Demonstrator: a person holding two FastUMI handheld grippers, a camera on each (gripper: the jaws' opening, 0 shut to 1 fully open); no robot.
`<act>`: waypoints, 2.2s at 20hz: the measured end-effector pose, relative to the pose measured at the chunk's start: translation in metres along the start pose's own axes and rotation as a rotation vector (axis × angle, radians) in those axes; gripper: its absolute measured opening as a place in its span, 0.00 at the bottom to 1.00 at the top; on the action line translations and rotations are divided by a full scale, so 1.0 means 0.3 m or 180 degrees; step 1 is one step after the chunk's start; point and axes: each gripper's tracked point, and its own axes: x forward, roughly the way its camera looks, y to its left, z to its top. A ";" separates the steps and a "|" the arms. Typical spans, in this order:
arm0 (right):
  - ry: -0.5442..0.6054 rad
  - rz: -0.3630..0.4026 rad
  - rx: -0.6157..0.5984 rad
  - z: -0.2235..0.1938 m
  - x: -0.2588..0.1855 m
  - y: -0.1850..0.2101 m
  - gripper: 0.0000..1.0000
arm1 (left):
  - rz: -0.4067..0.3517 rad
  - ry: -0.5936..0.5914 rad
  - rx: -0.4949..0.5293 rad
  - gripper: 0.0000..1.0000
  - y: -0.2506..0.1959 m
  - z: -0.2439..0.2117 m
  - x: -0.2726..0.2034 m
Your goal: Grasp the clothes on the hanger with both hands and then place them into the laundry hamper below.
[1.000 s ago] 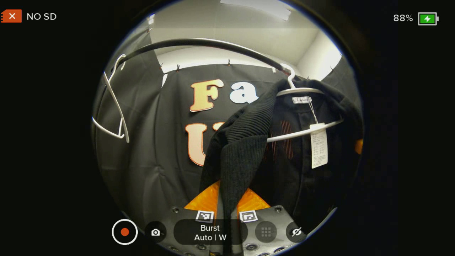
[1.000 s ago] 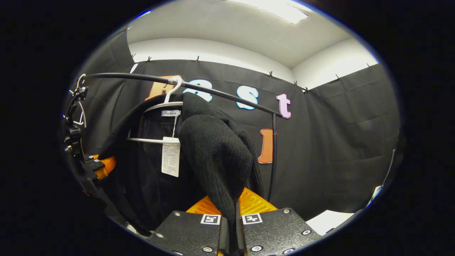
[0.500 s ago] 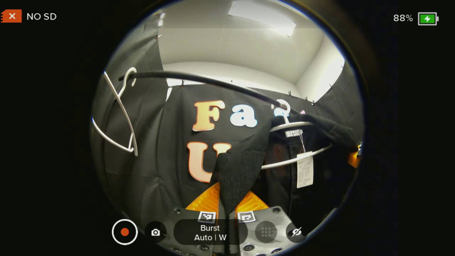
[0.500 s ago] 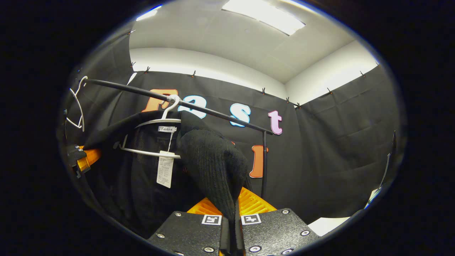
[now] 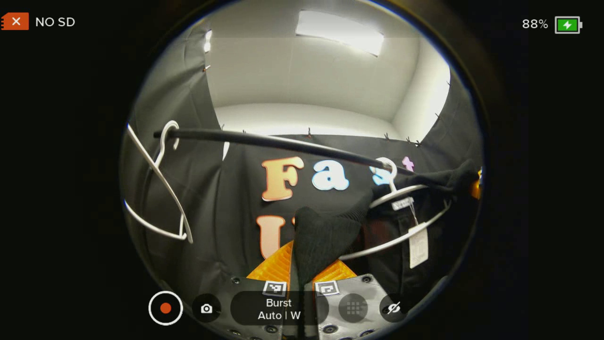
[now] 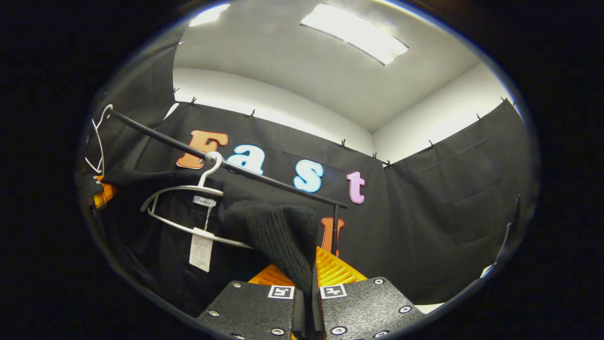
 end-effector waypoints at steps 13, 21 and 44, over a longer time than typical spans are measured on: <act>-0.0119 0.0065 -0.0226 0.010 0.438 -0.102 0.06 | 0.0081 -0.0259 0.0053 0.04 0.029 0.008 0.242; 0.0295 0.0289 -0.0067 -0.257 0.368 -0.058 0.06 | 0.0132 0.0077 0.0151 0.04 0.034 -0.198 0.319; 0.0549 0.0943 0.0178 -0.386 0.091 0.362 0.06 | 0.0112 0.0977 0.0106 0.04 0.132 -0.503 0.163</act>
